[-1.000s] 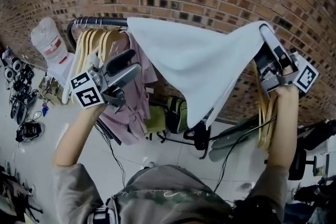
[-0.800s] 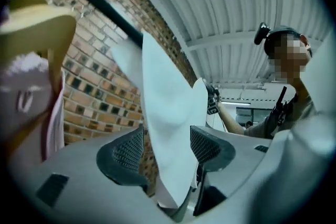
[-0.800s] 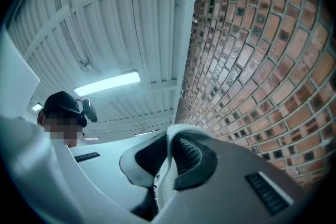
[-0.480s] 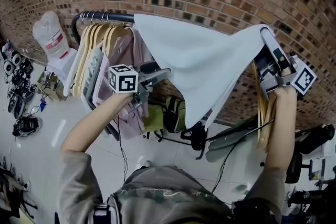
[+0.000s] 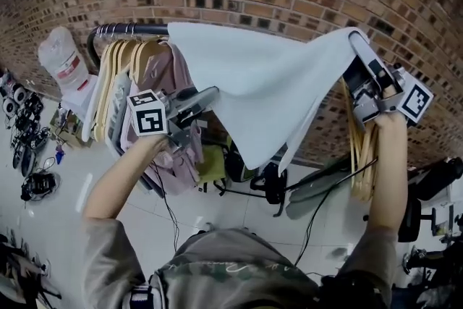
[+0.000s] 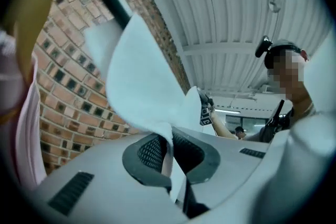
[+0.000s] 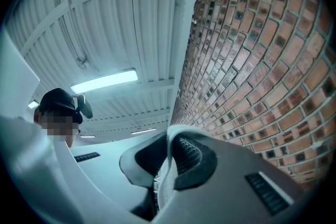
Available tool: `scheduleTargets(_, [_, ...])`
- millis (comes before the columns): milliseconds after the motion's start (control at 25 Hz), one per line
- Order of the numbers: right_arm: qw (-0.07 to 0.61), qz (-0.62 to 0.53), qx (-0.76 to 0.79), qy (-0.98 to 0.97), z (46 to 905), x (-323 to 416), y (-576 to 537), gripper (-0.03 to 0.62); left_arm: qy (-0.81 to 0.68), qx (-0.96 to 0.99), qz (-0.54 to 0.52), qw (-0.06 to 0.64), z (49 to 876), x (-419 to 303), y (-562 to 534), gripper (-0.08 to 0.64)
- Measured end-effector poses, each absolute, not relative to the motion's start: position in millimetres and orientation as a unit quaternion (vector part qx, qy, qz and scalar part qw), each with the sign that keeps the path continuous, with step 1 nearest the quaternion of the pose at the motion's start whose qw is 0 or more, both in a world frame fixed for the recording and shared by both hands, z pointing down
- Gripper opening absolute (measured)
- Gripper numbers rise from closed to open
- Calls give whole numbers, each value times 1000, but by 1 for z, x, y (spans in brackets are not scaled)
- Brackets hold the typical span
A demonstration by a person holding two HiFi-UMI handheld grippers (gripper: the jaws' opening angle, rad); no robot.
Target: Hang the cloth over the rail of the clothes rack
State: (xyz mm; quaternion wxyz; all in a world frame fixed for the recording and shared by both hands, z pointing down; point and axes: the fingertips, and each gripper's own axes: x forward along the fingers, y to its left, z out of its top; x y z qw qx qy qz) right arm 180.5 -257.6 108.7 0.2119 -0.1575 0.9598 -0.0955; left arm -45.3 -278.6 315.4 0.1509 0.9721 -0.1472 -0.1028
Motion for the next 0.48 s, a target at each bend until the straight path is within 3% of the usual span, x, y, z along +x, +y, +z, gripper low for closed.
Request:
scheduleTargets(320, [231,-88,-163,955,100,196,-256,18,-147,983,-109,28,200,-91,-256,15])
scheduleTargets(480, [245,-82,-161,953,93,201,-253,18,-169,977,-126,6,156,-113,-265,15])
